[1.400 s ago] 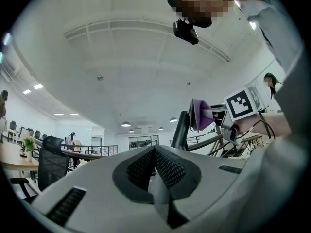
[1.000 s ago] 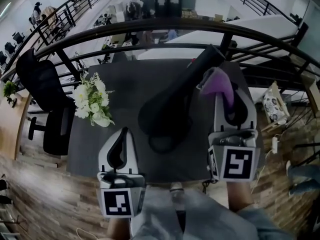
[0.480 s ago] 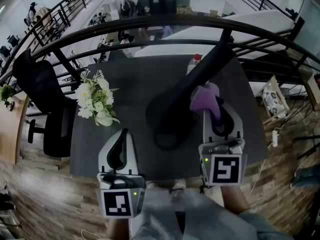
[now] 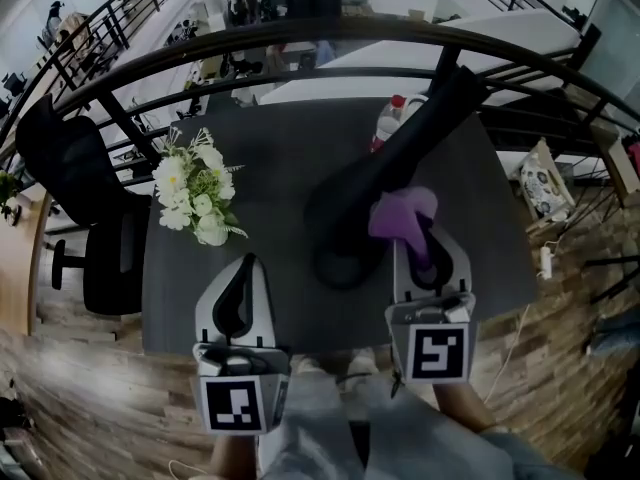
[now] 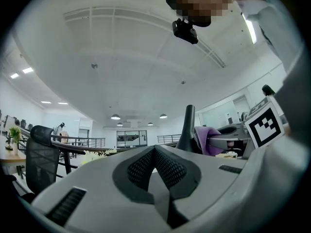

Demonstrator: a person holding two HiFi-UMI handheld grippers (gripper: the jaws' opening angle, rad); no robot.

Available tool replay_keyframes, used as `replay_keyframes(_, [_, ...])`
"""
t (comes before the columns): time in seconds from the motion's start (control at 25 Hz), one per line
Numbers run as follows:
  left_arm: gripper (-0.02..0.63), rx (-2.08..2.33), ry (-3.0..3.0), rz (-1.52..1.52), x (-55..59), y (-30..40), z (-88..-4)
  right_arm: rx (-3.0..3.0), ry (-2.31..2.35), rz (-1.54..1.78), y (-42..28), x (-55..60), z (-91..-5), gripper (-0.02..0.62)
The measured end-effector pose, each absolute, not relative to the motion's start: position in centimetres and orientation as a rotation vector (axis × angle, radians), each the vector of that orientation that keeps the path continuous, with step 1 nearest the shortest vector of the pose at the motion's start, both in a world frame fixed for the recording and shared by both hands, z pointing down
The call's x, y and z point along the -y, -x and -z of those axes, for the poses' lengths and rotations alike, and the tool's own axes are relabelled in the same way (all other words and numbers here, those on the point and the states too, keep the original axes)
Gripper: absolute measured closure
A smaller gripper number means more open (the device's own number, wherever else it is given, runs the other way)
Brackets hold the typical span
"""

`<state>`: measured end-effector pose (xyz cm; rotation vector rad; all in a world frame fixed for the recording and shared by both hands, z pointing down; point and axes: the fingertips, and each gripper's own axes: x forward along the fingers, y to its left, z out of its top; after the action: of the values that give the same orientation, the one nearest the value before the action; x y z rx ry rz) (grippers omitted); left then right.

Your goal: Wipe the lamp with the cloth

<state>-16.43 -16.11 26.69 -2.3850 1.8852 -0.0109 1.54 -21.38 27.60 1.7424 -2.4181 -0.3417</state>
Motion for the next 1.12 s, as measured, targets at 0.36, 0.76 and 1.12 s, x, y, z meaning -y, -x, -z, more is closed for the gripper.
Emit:
replay_keyframes(0.36, [0.601, -1.856, 2.419, -0.012, 15.9, 18.6, -27.0, 2.413, -1.685, 0.293, 2.5, 19.0, -29.4, 0.543])
replay_keyframes(0.76, [0.601, -1.854, 2.415, -0.047, 15.1, 21.1, -26.5, 2.469, -1.553, 0.306, 8.3, 17.9, -29.7, 0.543])
replay_keyframes(1.12, [0.601, -1.887, 2.398, -0.106, 15.2, 22.4, -26.3, 2.479, -1.563, 0.399, 9.5, 19.8, -27.8, 0.543])
